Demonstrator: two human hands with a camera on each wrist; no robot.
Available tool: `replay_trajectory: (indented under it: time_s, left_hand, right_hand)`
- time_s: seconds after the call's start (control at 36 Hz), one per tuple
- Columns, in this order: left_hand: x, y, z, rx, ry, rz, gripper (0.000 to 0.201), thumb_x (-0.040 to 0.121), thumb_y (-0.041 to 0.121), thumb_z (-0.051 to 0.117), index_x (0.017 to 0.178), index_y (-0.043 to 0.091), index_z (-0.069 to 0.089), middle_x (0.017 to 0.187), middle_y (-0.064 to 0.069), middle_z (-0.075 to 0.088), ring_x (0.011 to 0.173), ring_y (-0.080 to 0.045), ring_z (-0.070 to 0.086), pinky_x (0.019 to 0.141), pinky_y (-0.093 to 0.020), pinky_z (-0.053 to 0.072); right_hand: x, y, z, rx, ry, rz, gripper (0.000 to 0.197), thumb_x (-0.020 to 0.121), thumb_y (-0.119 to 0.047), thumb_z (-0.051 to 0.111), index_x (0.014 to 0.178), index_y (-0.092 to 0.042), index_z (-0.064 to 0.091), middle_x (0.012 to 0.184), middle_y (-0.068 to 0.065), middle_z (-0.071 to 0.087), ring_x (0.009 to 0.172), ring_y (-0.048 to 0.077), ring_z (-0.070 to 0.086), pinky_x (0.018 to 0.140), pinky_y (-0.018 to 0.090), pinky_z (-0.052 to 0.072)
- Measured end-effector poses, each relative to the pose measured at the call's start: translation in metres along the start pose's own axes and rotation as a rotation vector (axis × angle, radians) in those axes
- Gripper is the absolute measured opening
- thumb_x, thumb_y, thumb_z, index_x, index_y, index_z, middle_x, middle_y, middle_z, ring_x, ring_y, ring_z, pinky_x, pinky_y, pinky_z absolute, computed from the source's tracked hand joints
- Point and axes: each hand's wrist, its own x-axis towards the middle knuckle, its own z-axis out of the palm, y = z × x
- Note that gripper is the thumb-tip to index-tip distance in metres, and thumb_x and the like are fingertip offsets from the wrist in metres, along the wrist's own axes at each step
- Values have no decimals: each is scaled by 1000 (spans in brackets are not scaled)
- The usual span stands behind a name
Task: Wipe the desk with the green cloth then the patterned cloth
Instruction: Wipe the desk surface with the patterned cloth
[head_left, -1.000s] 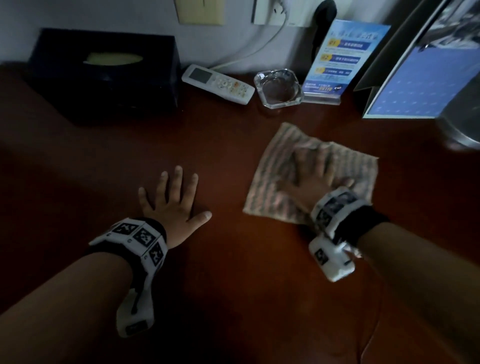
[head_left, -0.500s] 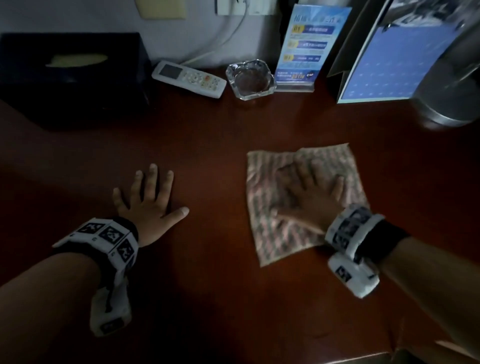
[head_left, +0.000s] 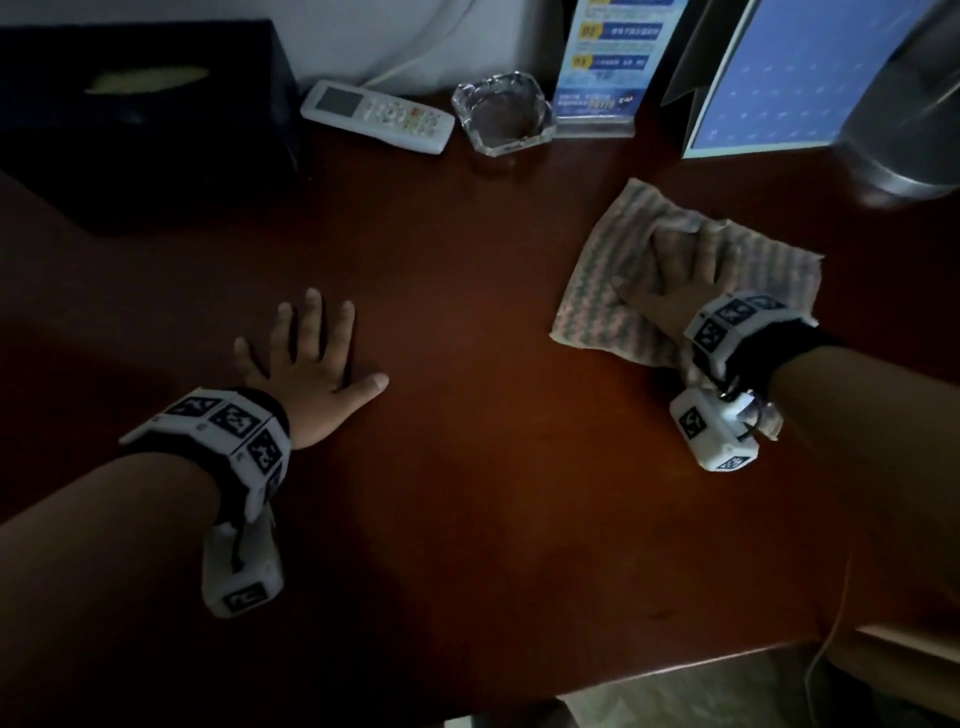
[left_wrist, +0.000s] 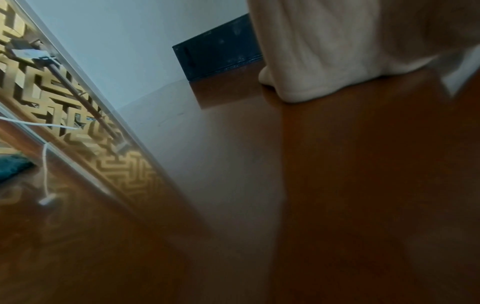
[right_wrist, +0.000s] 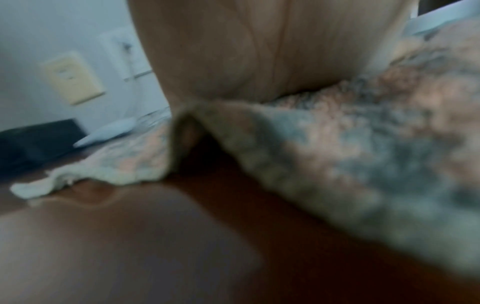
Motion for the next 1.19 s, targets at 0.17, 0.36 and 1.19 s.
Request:
replay_trajectory:
  time_s: [0.17, 0.36, 1.19]
  left_hand:
    - [-1, -1, 1, -10, 23, 5, 81, 88, 71, 18, 141, 35, -31, 145, 4, -45, 138, -24, -33, 111, -59, -11]
    - [-7, 6, 4, 27, 101, -30, 77, 88, 70, 12, 144, 33, -27, 151, 0, -36, 141, -24, -27, 112, -60, -7]
    - [-30, 56, 34, 165, 96, 146, 67, 94, 61, 10, 145, 34, -25, 151, -2, -36, 141, -24, -27, 113, -57, -7]
  right_hand:
    - [-45, -15, 22, 16, -30, -55, 87, 71, -88, 30, 140, -57, -12, 152, -8, -34, 141, 27, -27, 101, 73, -8]
    - [-86, -34, 50, 22, -11, -78, 85, 74, -84, 34, 140, -57, -13, 151, -8, -36, 140, 26, -29, 101, 73, -10]
    - [-156, -42, 80, 24, -151, -116, 87, 72, -84, 41, 139, -60, -10, 147, -15, -41, 137, 24, -36, 100, 74, -14]
